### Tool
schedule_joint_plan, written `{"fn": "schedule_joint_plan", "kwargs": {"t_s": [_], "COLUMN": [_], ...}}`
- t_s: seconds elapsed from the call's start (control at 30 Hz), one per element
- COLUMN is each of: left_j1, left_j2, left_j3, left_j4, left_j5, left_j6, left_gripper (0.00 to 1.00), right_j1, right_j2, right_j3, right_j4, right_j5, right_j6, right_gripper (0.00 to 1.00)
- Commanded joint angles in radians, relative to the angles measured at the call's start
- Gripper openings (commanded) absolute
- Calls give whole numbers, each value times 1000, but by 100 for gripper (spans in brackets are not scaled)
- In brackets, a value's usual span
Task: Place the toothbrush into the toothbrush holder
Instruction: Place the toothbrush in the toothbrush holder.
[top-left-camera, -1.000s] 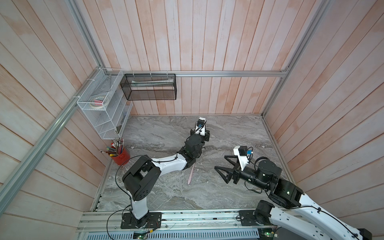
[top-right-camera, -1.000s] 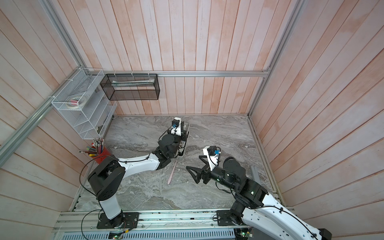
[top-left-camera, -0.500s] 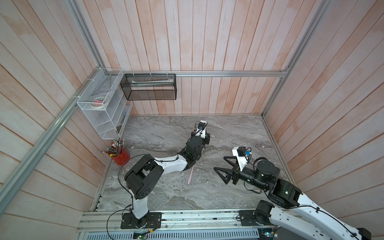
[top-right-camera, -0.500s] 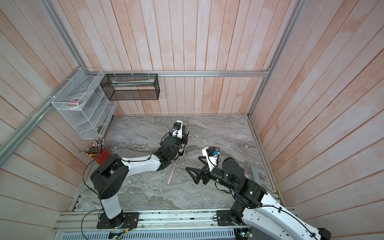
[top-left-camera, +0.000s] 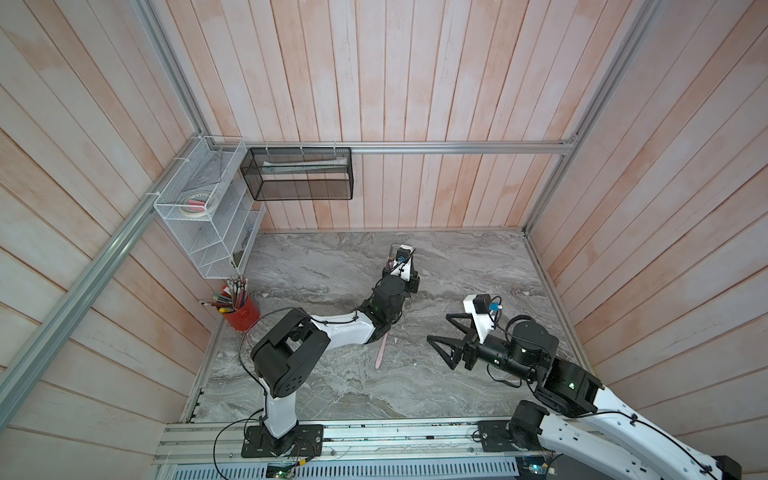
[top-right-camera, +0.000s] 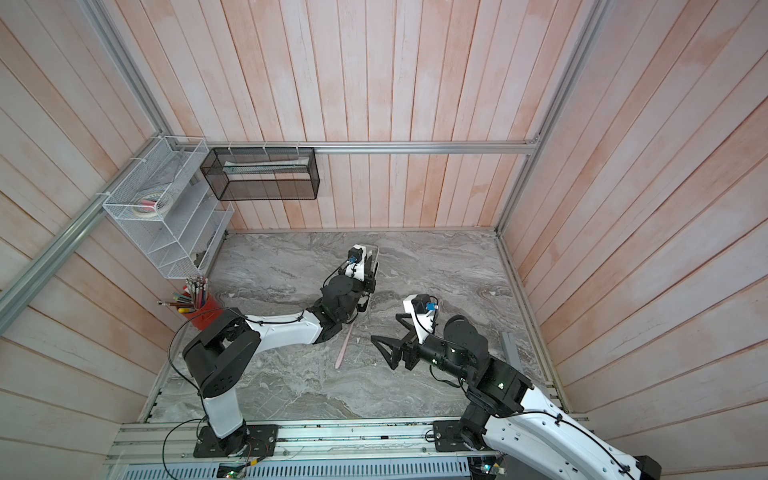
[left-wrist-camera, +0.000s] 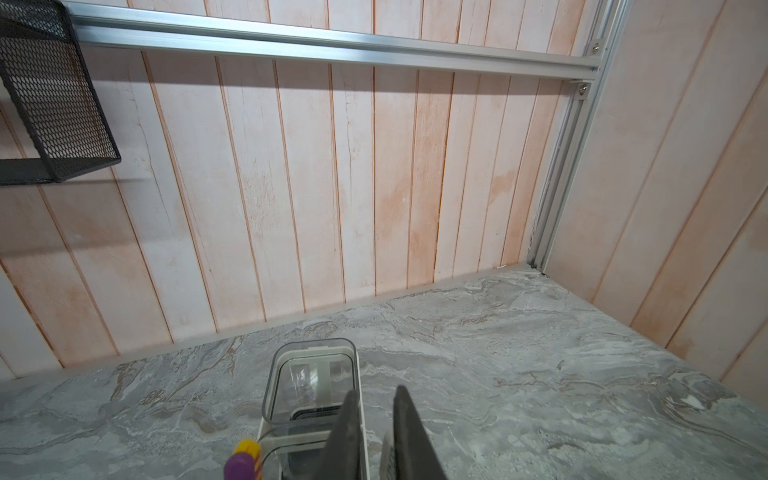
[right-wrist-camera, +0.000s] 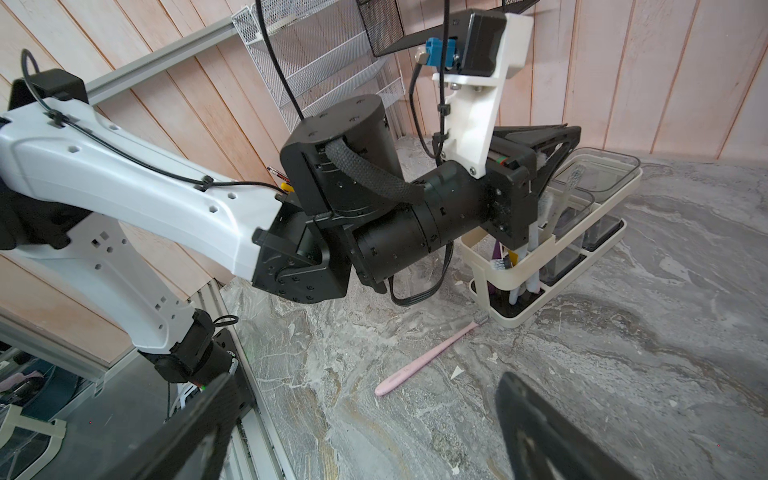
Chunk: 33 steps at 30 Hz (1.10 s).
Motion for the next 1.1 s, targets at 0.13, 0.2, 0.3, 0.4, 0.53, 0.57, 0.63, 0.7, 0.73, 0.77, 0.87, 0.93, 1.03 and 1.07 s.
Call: {"fn": "schedule_joint_plan", "kwargs": {"t_s": [0.13, 0.2, 0.3, 0.4, 0.53, 0.57, 0.63, 0.7, 0.73, 0.77, 0.87, 0.93, 1.03, 1.07], "left_j1": [3, 3, 2, 3, 2, 3, 3, 3, 3, 3, 3, 3, 3, 3], "left_j2": [23, 23, 20, 17, 4, 0, -10, -20, -27, -32, -52, -72, -118, -140], "left_j3": [-21, -20, -10, 10, 43, 51, 80, 112, 127, 138, 165, 176, 194, 196], "left_j4": [-5, -5, -4, -11, -23, -24, -36, -49, -56, -62, -77, -81, -108, -121], "left_j5": [12, 10, 9, 11, 19, 21, 20, 20, 18, 17, 15, 7, -8, -20], "left_j6": [-21, -17, -4, 12, 30, 38, 57, 83, 95, 103, 128, 143, 164, 169], "left_gripper": [24, 27, 30, 34, 45, 48, 58, 64, 68, 69, 74, 77, 78, 78], "right_j1": [-5, -5, -5, -5, -5, -5, -5, -5, -5, -5, -5, -5, -5, -6], "right_j2": [7, 8, 9, 9, 9, 9, 12, 16, 17, 17, 15, 20, 54, 75], "right_j3": [-11, -9, -5, -2, 1, 3, 8, 16, 19, 22, 29, 36, 56, 64], "right_j4": [27, 27, 24, 23, 23, 20, 11, 1, 0, -2, -13, -27, -77, -100], "right_j5": [-19, -19, -22, -22, -20, -17, 1, 8, 10, 12, 32, 53, 111, 139], "right_j6": [4, 3, 2, 2, 5, 7, 12, 15, 17, 20, 30, 40, 50, 59], "right_gripper": [98, 98, 98, 98, 98, 98, 98, 98, 98, 98, 98, 98, 98, 98]}}
